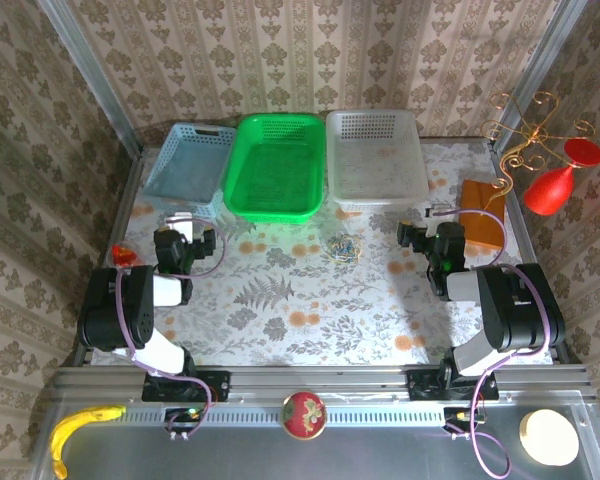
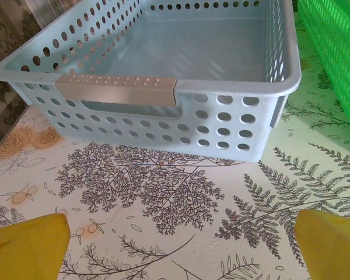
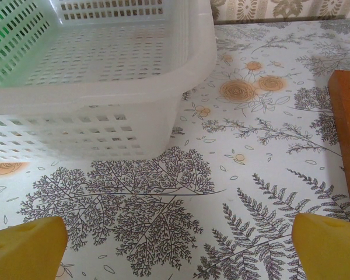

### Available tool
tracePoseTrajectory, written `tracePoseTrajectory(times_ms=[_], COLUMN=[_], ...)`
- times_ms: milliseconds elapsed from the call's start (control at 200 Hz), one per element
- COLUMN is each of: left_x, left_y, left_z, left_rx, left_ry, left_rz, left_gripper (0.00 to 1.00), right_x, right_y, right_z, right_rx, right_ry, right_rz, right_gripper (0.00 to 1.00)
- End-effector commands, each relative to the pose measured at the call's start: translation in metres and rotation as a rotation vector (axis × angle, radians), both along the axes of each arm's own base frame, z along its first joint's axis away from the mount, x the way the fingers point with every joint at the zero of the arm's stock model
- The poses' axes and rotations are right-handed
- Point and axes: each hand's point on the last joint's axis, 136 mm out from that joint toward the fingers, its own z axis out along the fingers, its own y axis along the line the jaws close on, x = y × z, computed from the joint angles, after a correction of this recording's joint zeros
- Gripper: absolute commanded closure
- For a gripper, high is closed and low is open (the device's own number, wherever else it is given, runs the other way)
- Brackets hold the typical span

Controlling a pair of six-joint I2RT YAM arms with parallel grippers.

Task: Untangle the cables

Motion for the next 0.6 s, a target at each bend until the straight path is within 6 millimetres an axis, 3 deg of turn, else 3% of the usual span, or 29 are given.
tracePoseTrajectory(times_ms=[0,115,295,595], left_x=[0.006,0.004,-0.003,-0.009], left_y=[0.002,0.002,0.014,0.027], left_z=[0.013,0.015,0.029,0.072], left_rx=[-0.020,-0.018,-0.015,-0.034], left_ry=[-0.044,-0.053,-0.074,-0.051], left_rz=[0.007,0.015,0.085,0.186], left_gripper=[0.00,0.00,0.00,0.00], right_x=[0.005,0.003,-0.002,-0.024], right_y=[0.001,0.002,0.012,0.021], right_z=[0.010,0.012,0.031,0.061], right_rx=[0.002,0.001,-0.037,0.069], right_ry=[-0.025,-0.035,-0.032,0.003], right_rz=[0.018,0.020,0.048,0.049], right_gripper=[0.00,0.00,0.00,0.00])
